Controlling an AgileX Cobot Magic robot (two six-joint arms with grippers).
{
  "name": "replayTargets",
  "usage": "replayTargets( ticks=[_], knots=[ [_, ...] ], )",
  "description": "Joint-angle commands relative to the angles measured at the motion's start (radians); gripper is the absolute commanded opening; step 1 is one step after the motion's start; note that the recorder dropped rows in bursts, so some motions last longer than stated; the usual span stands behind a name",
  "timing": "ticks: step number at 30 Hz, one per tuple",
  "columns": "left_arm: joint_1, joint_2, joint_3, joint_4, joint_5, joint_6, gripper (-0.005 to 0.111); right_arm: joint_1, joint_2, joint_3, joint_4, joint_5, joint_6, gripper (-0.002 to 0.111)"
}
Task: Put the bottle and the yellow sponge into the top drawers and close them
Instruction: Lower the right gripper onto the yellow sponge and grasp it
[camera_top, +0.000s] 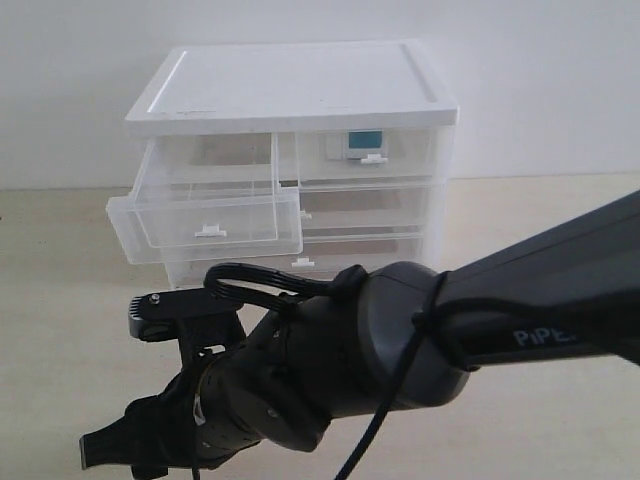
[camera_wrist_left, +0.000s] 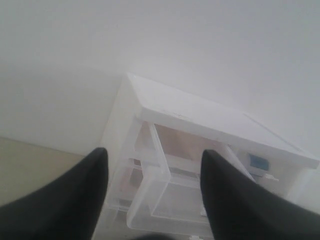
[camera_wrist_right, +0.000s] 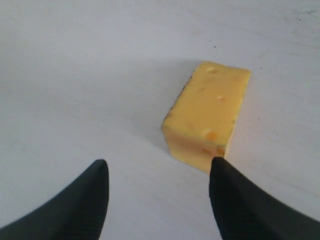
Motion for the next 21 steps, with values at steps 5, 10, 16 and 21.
replayTargets(
  ticks=[5, 10, 16, 21],
  knots=[
    [-0.006, -0.006, 0.008, 0.003, 0.006, 0.003, 0.052, -0.006, -0.001, -0.005, -0.049, 0.047, -0.004, 0.054],
    [-0.006, -0.006, 0.008, 0.003, 0.008, 0.003, 0.052, -0.006, -0.001, -0.024, -0.077, 0.047, -0.002, 0.054],
    [-0.006, -0.006, 0.008, 0.005, 0.008, 0.003, 0.052, -0.031, 0.001, -0.028, -0.096, 0.049, 0.008, 0.054],
    [-0.006, -0.006, 0.008, 0.007, 0.008, 0.003, 0.052, -0.045, 0.001, -0.028, -0.096, 0.031, 0.008, 0.054]
  ],
)
